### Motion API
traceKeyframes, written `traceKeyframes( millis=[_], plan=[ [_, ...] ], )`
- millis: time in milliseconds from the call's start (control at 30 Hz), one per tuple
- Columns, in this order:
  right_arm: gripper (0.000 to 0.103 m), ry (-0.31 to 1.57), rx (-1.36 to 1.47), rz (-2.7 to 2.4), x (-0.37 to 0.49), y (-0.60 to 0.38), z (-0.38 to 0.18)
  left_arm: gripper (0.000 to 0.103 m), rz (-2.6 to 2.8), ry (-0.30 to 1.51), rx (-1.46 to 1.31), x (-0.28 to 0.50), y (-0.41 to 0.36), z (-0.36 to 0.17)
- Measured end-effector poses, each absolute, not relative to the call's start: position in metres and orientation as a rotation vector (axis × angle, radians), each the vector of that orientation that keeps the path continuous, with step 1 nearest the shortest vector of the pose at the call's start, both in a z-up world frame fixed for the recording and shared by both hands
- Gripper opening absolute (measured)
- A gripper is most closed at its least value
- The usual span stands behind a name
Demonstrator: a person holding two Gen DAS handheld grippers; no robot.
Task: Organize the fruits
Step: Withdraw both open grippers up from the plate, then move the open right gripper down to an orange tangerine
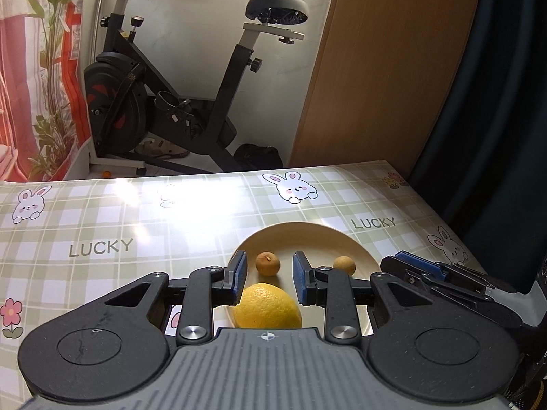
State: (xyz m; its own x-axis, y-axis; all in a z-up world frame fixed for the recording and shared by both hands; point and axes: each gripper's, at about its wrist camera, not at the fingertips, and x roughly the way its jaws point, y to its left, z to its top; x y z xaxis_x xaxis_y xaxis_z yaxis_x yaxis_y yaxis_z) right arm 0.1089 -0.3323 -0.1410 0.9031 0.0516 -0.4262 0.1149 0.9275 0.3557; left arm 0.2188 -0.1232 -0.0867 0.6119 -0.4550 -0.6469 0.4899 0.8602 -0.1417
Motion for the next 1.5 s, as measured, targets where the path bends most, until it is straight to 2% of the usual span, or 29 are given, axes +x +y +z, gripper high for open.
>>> traceKeyframes(
  millis=[133,367,1000,1100,1267,1500],
  plan=[
    [0.029,0.427,0.383,-0.018,0.093,-0.319,-0.124,0.043,-0.507,0.694,0.047,0.2,-0.101,-0.075],
    [0.029,0.447,0.37,0.024,0.075,-0.286,-0.113,0.043,-0.499,0.675,0.041,0.168,-0.071,-0.069],
    [0.03,0.639,0.288,0.194,0.051,-0.216,-0.134,0.043,-0.467,0.809,-0.103,0.136,-0.036,-0.116],
    [0.036,0.648,0.275,0.215,0.051,-0.209,-0.135,0.043,-0.466,0.821,-0.108,0.135,-0.035,-0.121],
    [0.039,0.666,0.249,0.234,0.049,-0.199,-0.137,0.043,-0.461,0.834,-0.117,0.133,-0.032,-0.125],
    [0.05,0.71,0.22,0.27,0.045,-0.186,-0.145,0.044,-0.472,0.846,-0.116,0.128,-0.034,-0.129]
  ],
)
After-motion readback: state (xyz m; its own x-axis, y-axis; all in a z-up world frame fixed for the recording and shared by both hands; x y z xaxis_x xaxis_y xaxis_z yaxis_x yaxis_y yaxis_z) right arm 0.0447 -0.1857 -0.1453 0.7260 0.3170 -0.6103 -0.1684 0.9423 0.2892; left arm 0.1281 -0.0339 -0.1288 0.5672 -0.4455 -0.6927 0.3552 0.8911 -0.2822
